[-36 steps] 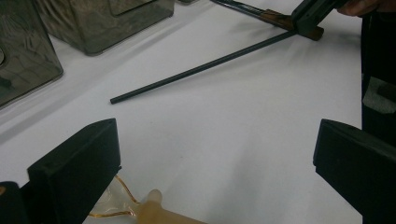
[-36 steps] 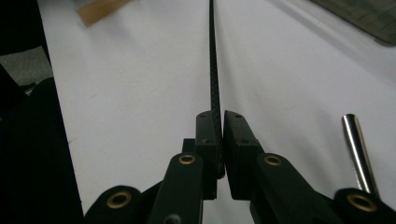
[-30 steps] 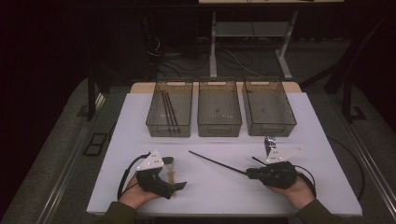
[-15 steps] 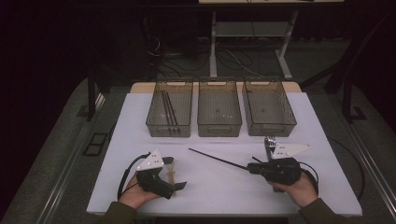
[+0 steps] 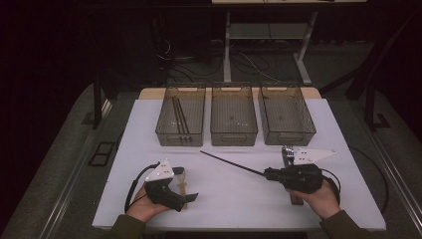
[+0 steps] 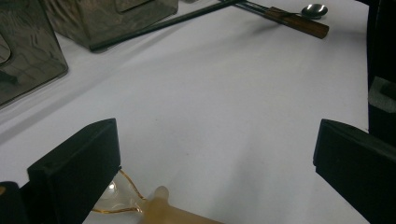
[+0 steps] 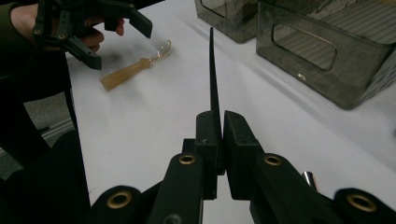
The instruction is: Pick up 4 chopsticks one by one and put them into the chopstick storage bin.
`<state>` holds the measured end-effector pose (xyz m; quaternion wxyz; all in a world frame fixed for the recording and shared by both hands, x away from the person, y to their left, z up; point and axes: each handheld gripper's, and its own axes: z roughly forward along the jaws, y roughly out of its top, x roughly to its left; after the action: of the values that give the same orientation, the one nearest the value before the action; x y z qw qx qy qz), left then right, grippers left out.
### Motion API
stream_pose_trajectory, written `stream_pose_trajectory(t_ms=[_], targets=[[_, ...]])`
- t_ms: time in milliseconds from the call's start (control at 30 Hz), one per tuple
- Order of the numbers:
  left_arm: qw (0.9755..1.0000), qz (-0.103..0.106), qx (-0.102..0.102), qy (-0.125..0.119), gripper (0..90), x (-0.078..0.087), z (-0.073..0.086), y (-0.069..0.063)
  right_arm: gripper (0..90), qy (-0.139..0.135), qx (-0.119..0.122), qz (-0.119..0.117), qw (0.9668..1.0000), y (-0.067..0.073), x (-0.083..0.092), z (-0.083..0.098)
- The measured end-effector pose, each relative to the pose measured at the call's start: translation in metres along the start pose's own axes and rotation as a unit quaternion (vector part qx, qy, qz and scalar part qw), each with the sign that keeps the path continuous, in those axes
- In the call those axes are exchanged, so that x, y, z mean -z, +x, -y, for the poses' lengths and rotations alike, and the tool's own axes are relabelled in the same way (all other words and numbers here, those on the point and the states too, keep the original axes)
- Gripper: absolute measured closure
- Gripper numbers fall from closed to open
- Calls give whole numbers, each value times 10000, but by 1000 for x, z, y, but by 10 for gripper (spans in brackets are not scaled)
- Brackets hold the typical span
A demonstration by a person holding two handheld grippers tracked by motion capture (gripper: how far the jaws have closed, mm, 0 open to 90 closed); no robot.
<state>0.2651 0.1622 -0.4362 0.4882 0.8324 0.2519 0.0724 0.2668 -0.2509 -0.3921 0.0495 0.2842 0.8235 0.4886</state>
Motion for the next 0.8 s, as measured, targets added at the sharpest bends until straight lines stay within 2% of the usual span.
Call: stream_pose_trajectory(t_ms=[400,800], targets=[[9999,-105,-24,18,0,1,2,8,849,-193,-15,45,9998,-3,1,-13],[9999,-110,-55,44,0,0,2,6,848,-432,-63,204,9988,-10,-3,-31]])
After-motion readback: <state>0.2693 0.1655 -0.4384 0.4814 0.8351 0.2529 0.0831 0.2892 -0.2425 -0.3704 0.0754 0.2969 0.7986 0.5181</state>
